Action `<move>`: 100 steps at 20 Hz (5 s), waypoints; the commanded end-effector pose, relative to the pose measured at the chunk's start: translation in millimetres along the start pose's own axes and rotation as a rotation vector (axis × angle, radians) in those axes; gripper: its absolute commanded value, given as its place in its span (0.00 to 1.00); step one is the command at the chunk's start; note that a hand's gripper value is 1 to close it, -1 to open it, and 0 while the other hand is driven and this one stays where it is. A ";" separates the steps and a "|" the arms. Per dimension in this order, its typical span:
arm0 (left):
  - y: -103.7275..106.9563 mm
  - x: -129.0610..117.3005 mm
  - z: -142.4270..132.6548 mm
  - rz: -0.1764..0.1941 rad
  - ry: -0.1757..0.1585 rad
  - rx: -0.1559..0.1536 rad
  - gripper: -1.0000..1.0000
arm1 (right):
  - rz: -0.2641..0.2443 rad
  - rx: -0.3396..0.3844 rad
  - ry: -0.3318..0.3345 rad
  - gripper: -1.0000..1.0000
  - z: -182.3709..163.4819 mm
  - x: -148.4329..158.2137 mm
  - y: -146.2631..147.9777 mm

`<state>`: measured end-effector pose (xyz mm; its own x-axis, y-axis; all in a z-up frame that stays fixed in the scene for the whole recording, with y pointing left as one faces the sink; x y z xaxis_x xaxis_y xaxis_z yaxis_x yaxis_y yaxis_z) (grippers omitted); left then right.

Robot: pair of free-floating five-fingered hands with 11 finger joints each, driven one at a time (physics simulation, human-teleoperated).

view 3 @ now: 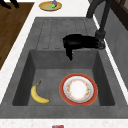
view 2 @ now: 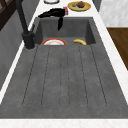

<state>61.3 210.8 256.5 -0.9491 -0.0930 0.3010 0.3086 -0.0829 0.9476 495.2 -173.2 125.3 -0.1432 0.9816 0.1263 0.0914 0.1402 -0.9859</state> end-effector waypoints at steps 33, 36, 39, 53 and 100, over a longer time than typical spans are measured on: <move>0.0 0.0 0.0 0.000 0.000 0.000 0.50 | 0.038 0.257 0.145 1.00 -124.1 79.1 18.6; 0.0 0.0 0.0 0.000 0.000 0.000 0.50 | -0.005 0.192 0.141 1.00 -122.3 66.6 30.1; 0.0 0.0 0.0 0.000 0.000 0.000 0.50 | -0.074 0.152 0.063 1.00 -120.5 51.4 28.0; 0.0 0.0 0.0 0.000 0.000 0.000 0.50 | -0.495 -0.027 -0.060 1.00 -109.2 5.7 48.6; 0.0 0.0 0.0 0.000 0.000 0.000 0.50 | -0.555 -0.187 -0.327 1.00 -103.4 -3.2 60.1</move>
<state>61.3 210.8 256.5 -0.9491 -0.0930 0.3010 0.3086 -0.0829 0.9476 610.7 -148.2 84.0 -0.5473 0.7079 0.4464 0.0956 0.5828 -0.8070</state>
